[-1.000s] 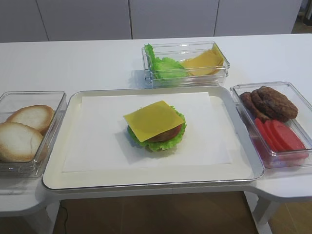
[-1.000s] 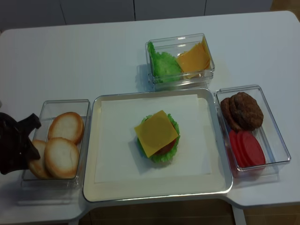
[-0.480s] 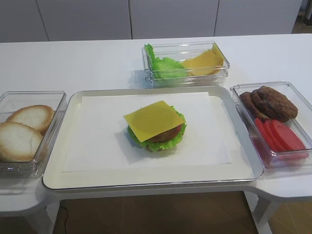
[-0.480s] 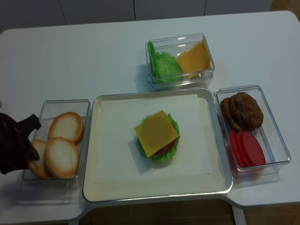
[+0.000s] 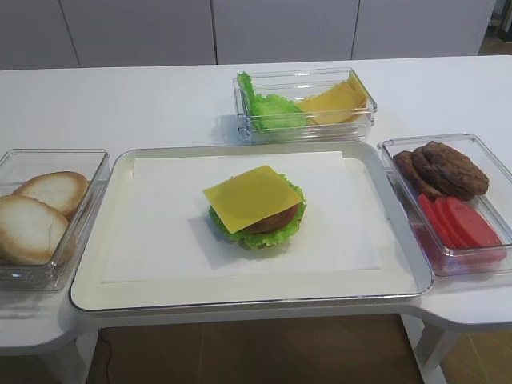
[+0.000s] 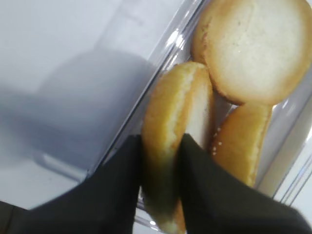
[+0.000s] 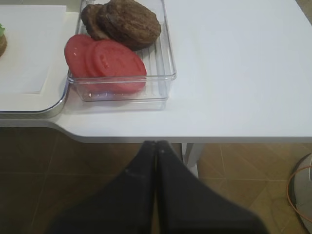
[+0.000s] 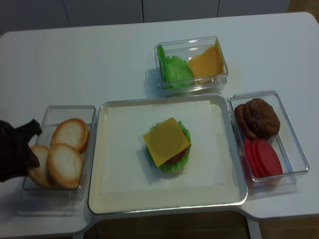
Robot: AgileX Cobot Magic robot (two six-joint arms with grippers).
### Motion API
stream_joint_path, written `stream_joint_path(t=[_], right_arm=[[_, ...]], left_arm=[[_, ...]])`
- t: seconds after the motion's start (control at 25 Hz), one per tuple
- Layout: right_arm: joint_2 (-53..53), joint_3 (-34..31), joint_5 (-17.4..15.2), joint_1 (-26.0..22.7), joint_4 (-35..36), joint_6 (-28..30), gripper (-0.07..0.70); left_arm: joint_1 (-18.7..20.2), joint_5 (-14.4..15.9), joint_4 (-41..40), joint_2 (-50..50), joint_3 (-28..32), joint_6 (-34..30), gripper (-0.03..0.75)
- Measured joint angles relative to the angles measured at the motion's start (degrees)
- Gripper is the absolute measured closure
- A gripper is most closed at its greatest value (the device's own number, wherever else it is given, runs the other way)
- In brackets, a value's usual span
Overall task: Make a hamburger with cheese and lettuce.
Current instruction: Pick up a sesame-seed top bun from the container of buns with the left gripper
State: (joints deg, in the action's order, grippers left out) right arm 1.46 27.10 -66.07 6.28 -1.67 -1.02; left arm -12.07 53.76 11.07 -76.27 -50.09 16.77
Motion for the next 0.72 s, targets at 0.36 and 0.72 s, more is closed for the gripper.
stream_joint_path(t=[0.36, 0.72], right_arm=[[0.00, 0.00, 0.00, 0.00, 0.00, 0.11, 0.666], [0.00, 0.00, 0.00, 0.00, 0.00, 0.01, 0.666]], left_arm=[[0.00, 0.04, -0.54, 2.77, -1.85, 0.00, 0.552], [0.00, 1.22, -7.31, 8.61, -5.20, 0.00, 0.553]])
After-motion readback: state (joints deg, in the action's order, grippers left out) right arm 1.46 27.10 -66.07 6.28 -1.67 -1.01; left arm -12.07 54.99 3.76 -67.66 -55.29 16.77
